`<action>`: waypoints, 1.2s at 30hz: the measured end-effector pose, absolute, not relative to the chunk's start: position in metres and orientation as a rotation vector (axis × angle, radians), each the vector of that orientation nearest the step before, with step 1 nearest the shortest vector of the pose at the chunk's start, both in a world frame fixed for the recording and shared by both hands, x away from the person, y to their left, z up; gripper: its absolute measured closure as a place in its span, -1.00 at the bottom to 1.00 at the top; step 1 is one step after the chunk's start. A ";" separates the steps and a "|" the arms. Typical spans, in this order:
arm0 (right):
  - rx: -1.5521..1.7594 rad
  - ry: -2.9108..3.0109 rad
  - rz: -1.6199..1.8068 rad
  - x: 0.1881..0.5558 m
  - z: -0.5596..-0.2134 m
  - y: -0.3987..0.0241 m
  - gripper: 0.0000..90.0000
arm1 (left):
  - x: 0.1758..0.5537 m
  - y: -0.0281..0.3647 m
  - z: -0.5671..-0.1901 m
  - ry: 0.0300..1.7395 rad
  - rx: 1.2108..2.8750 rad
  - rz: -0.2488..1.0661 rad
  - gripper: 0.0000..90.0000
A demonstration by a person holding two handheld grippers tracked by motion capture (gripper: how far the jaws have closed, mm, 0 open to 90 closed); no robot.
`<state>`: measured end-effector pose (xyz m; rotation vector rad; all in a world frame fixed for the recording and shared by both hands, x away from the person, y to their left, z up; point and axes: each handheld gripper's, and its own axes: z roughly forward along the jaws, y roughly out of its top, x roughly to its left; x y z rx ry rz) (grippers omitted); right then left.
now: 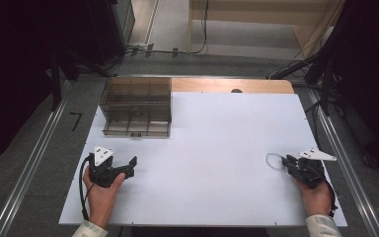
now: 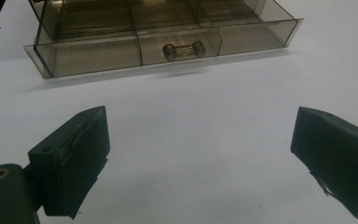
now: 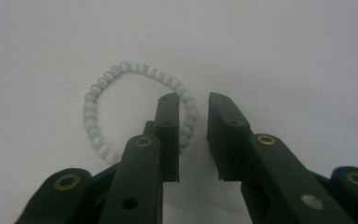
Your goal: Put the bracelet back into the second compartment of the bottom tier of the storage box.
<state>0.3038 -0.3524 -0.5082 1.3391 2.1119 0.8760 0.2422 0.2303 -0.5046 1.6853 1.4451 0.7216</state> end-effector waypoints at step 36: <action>1.256 2.150 0.951 0.298 -0.483 -0.329 0.88 | 0.243 0.230 -0.504 1.447 1.707 0.728 -0.89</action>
